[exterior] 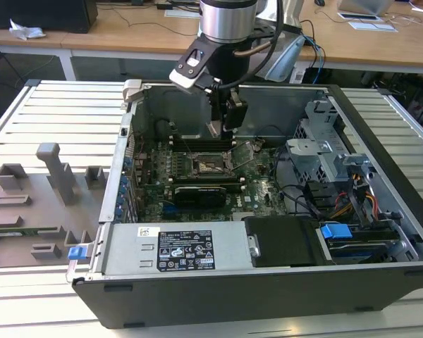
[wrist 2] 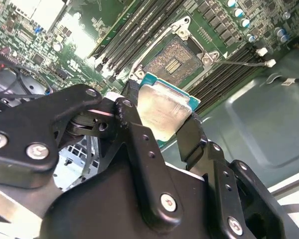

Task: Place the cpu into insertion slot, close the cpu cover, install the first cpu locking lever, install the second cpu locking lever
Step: 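Place the cpu into insertion slot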

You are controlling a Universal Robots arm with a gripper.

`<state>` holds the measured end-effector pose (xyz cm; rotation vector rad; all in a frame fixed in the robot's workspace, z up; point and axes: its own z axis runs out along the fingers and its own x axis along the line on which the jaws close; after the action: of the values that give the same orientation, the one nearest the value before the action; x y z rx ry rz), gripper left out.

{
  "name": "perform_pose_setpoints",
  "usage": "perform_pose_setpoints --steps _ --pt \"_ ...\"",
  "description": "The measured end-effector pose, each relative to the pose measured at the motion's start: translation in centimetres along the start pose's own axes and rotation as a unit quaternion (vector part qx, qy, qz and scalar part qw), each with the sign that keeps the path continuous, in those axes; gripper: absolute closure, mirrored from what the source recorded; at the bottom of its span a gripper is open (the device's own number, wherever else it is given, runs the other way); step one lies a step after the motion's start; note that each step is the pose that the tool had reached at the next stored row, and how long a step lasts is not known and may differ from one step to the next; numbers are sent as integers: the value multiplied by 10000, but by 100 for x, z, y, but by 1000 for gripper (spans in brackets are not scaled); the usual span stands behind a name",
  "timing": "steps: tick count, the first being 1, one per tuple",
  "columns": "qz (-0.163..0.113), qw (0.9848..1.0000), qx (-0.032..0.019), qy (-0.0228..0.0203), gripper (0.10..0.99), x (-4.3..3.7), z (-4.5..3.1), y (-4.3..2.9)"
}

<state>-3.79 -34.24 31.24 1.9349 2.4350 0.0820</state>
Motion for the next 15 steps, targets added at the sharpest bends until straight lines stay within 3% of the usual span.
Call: perform_pose_setpoints --steps 8,15 --pt "458 9989 -3 -32 541 0 1 2" --pt "1007 9949 -7 -71 541 -1 2 4"
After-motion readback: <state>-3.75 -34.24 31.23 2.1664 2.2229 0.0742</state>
